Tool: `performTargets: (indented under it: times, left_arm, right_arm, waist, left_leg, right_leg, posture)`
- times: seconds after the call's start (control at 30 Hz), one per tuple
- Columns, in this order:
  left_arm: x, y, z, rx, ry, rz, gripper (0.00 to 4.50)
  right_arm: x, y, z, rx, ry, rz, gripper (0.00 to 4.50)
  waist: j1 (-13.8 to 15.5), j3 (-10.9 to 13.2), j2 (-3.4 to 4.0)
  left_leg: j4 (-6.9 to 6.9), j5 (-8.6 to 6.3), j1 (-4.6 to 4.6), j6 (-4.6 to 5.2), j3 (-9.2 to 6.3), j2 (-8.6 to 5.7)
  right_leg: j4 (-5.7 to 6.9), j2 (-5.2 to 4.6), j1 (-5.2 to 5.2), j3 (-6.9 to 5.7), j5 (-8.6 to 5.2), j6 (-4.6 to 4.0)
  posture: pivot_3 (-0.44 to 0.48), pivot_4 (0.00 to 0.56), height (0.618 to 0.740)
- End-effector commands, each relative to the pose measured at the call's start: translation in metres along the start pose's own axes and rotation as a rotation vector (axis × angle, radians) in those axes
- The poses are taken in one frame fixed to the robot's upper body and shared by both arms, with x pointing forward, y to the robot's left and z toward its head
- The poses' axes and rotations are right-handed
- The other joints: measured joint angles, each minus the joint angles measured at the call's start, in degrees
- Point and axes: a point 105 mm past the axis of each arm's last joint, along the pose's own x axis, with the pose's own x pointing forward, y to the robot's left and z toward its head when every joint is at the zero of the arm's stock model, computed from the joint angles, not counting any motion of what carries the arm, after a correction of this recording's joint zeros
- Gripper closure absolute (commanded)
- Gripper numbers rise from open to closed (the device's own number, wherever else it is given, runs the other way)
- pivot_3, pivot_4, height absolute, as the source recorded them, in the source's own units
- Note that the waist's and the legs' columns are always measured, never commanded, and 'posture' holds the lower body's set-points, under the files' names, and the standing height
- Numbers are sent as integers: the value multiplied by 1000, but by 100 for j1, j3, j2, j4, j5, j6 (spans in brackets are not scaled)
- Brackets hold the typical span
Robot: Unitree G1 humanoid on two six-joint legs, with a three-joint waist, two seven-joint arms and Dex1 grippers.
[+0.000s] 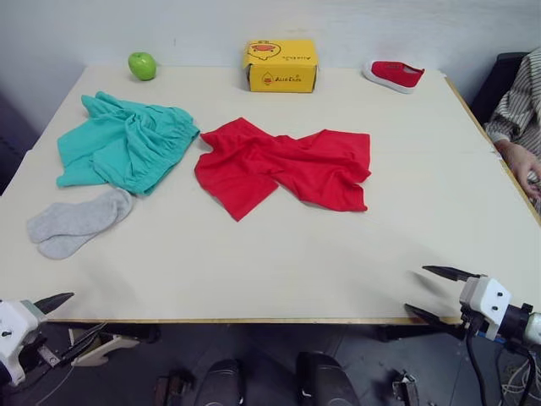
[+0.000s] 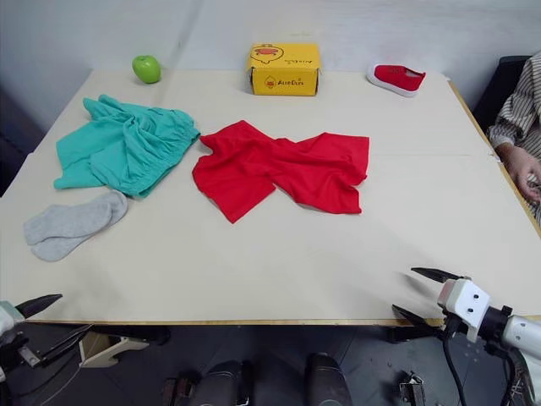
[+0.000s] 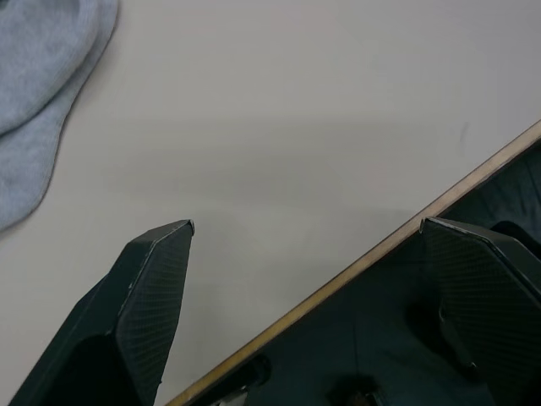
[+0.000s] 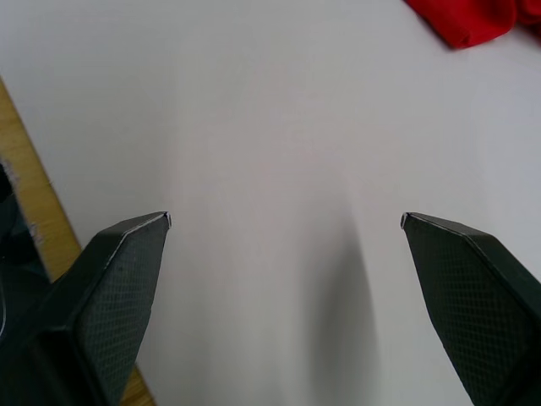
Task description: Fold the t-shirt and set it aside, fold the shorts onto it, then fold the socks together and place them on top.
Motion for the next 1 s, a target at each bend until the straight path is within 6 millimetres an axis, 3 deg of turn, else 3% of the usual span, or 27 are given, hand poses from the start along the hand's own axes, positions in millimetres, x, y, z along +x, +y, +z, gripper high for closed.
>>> performTargets:
  times: [0.03, 0.17, 0.27, 0.4, 0.5, 0.7, 1.0]
  left_arm:
    - [0, -1, 11, 5, -28, -12, 0]
    - [19, -8, 41, -66, -131, -97, 0]
    - [44, -10, 75, -109, -203, -160, 0]
    - [77, -16, 111, -81, -235, -246, 0]
    - [112, -20, 121, 9, -165, -298, 0]
    - [168, -31, 141, 136, -114, -359, 0]
    - [224, -39, 145, 294, -69, -319, 0]
  right_arm:
    - [6, -7, 8, -11, -38, -26, 28]
    - [26, -17, 25, 2, -83, -11, 28]
    - [46, -36, 37, 26, -94, -22, 28]
    - [71, -49, 46, -80, -34, 35, 28]
    - [96, -70, 54, -180, -1, 12, 28]
    - [130, -91, 53, -285, 89, -8, 28]
    - [158, -107, 47, -366, 177, -71, 28]
  waist:
    - [0, 0, 0]
    - [-7, 0, 0]
    - [-4, 3, 4]
    - [4, 5, 9]
    - [-7, 11, 18]
    - [-17, 14, 23]
    - [-25, 14, 15]
  left_leg:
    - [0, 1, 0, 2, 0, 0]
    - [5, 7, 0, 12, 1, 0]
    - [25, 10, 2, 12, 1, -1]
    - [29, 37, 5, 12, -4, -3]
    - [28, 49, 9, -1, 7, -11]
    - [27, 69, -2, -17, 32, -10]
    - [88, 63, -8, -18, 93, 6]
  right_leg:
    - [0, 0, 0, -1, 0, 0]
    - [5, 0, 1, -3, 2, 3]
    - [33, -2, 1, -2, 3, 3]
    - [45, -3, 3, -4, 20, -2]
    - [55, 8, -1, -26, 21, 1]
    - [66, 56, -17, -39, 26, 10]
    - [70, 80, -8, -19, 34, 24]
  posture:
    - [0, 150, 740]
    - [0, 150, 740]
    - [0, 150, 740]
    - [0, 150, 740]
    - [0, 150, 740]
    - [0, 150, 740]
    - [0, 150, 740]
